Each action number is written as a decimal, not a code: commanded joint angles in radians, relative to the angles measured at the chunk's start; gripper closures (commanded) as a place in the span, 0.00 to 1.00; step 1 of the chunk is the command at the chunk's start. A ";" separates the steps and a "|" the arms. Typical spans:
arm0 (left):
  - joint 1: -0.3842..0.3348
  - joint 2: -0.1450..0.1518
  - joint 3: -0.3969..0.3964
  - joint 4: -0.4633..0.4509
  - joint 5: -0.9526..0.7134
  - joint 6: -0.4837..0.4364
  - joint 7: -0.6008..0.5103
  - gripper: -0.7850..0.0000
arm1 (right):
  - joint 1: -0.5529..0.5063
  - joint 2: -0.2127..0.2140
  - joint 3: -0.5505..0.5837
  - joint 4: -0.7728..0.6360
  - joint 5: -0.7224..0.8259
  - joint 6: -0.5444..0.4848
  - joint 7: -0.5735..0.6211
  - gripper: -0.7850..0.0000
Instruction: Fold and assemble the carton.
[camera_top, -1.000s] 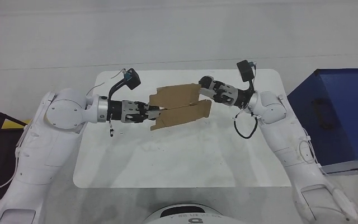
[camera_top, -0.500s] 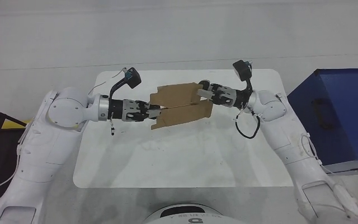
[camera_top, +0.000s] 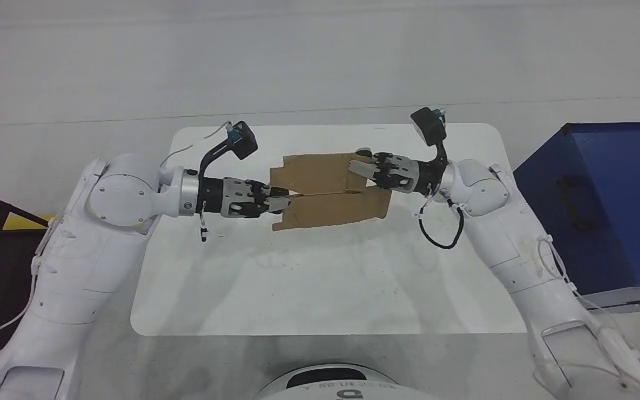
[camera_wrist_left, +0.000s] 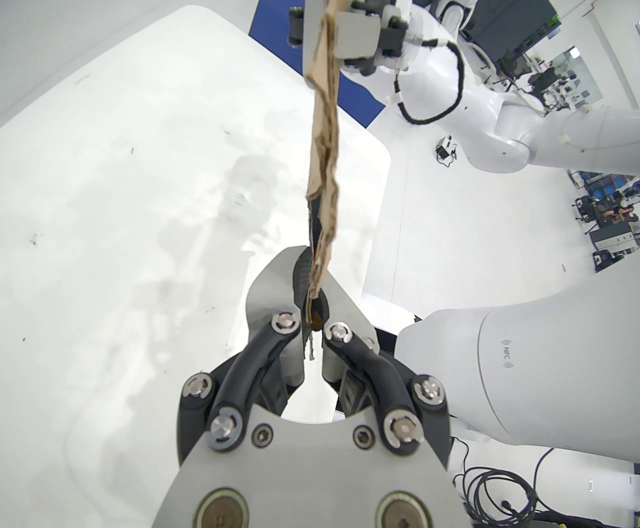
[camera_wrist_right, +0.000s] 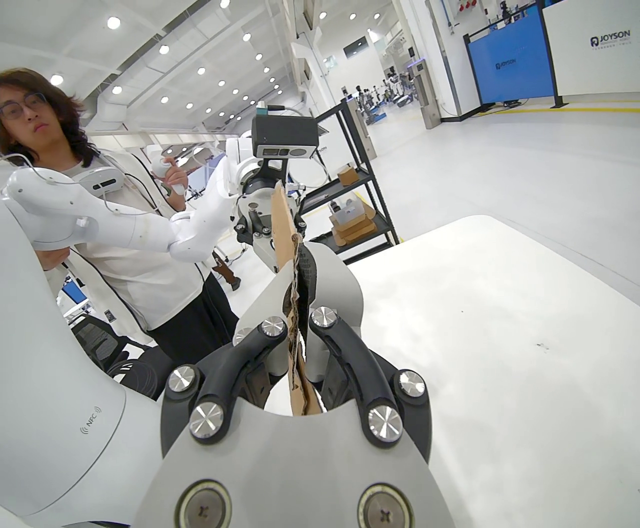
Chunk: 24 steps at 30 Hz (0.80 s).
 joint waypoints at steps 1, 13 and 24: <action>0.004 0.001 -0.001 -0.007 0.006 0.008 0.004 0.00 | -0.004 0.002 0.002 -0.002 0.005 0.000 0.000 1.00; 0.071 0.021 -0.102 0.047 -0.105 -0.024 0.045 0.00 | -0.031 0.003 0.040 0.045 -0.026 0.000 -0.061 1.00; 0.085 -0.007 0.044 0.164 -0.208 0.054 0.080 0.00 | -0.044 -0.020 0.094 -0.052 -0.192 0.000 -0.372 1.00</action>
